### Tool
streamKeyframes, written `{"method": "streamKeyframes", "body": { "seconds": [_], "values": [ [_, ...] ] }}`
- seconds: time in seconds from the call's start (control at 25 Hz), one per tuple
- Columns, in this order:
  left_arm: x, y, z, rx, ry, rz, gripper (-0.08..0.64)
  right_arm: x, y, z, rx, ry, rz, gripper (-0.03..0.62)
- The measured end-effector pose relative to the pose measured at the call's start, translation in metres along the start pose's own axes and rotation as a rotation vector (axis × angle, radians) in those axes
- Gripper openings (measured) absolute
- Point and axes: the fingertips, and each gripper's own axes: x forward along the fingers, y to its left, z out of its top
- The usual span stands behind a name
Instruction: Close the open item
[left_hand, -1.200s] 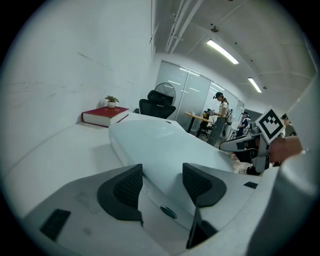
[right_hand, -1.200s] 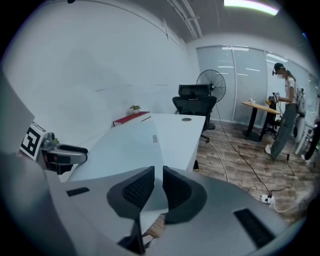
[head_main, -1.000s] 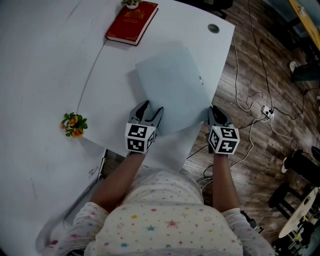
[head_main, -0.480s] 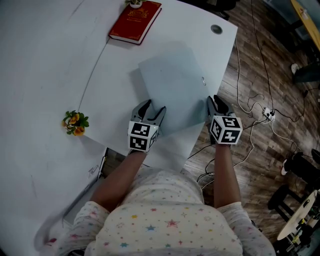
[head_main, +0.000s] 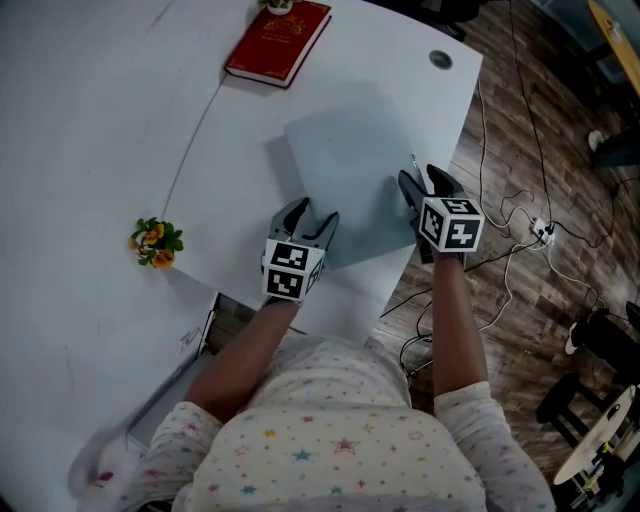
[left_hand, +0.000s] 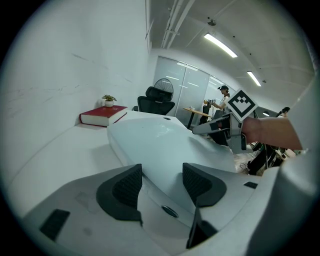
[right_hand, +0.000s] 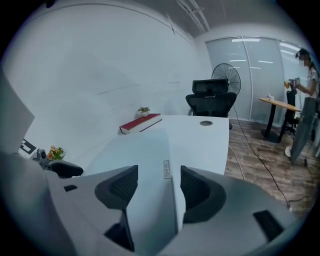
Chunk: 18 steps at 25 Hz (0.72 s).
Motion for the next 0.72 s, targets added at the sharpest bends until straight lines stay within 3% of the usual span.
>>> {"method": "streamKeyframes", "body": {
  "seconds": [0.24, 0.44, 0.72],
  "values": [
    [0.001, 0.000, -0.001, 0.012, 0.017, 0.006, 0.250, 0.018, -0.001, 0.010, 0.016, -0.001, 0.017, 0.334],
    [0.001, 0.001, -0.001, 0.011, 0.016, 0.005, 0.250, 0.023, -0.015, 0.007, 0.014, 0.011, -0.059, 0.305],
    [0.001, 0.001, -0.001, 0.010, 0.010, 0.003, 0.250, 0.028, -0.020, 0.001, 0.058, 0.036, -0.067, 0.316]
  ]
}}
